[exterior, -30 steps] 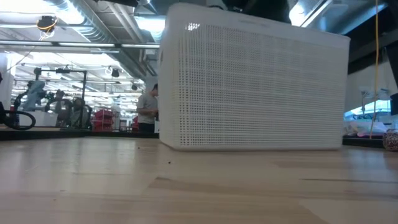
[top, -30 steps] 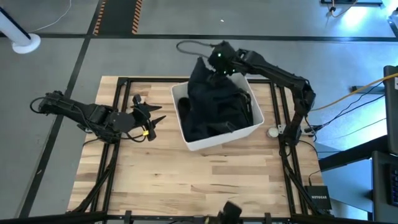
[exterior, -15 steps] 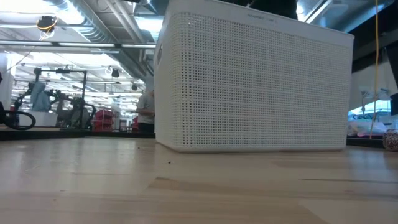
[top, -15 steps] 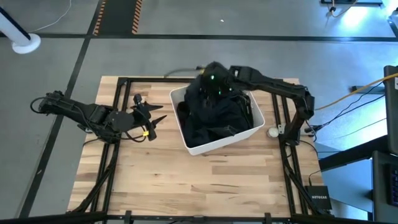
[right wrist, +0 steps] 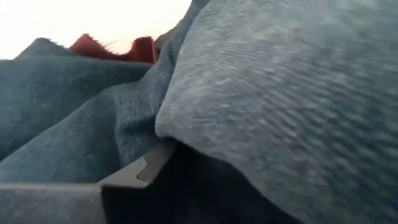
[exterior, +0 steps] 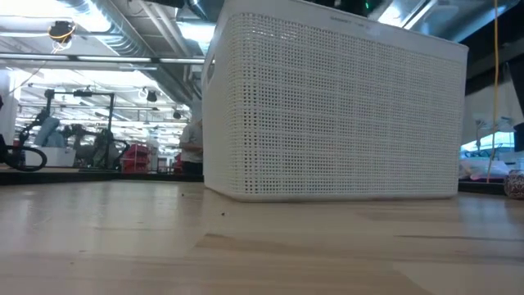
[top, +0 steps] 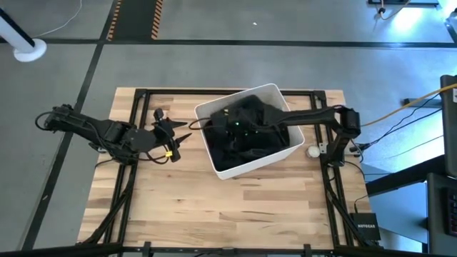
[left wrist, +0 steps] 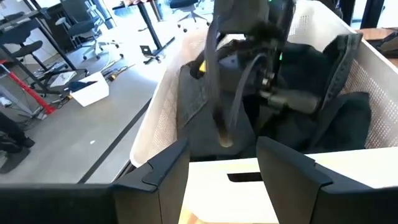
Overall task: Sort clothes
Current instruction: Put the black pants into the white laundry organizer
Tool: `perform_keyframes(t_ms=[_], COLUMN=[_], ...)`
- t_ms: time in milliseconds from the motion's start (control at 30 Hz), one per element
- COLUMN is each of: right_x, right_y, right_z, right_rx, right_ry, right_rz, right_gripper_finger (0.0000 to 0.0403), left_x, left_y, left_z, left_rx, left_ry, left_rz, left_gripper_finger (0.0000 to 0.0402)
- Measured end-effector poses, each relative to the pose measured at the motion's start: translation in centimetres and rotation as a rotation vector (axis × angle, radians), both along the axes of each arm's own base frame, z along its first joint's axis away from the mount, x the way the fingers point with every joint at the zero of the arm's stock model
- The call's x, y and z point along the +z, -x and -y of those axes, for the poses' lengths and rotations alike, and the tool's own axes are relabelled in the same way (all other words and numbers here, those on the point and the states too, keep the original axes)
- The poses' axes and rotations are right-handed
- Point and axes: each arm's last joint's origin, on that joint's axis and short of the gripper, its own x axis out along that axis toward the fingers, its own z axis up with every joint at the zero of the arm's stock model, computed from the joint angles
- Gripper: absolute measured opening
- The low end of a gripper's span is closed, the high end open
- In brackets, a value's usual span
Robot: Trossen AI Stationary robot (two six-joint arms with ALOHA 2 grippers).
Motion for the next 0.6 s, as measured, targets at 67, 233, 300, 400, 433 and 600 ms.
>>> perform_keyframes(t_ms=[67,233,300,400,433,600], right_x=[-1.5,-1.7,-0.7,0.6,1.1,3.9], right_y=[-0.2,-0.8,-1.0,-1.1,-1.1,-0.9], right_z=[0.7,4.0,5.9,8.7,9.4,10.5], right_rx=[-0.048,-0.199,-0.27,-0.341,-0.342,-0.297], right_ry=[0.027,0.111,0.129,0.145,0.149,0.132], right_rz=[0.018,0.125,0.183,0.229,0.246,0.278], right_gripper_finger=[0.0202,0.0202,0.0202,0.0202,0.0202,0.0202], left_x=[0.0,0.0,0.0,0.0,0.0,-0.1], left_y=[-0.1,-0.2,-0.3,-0.3,-0.3,-0.3], left_z=[-0.1,-0.8,-1.1,-1.3,-1.3,-1.4], left_rx=[0.005,0.043,0.056,0.07,0.071,0.073], left_ry=[-0.006,-0.007,-0.006,-0.007,-0.007,-0.008], left_rz=[-0.005,-0.007,-0.006,-0.007,-0.007,-0.008], left_gripper_finger=[0.0182,0.0182,0.0182,0.0182,0.0182,0.0182])
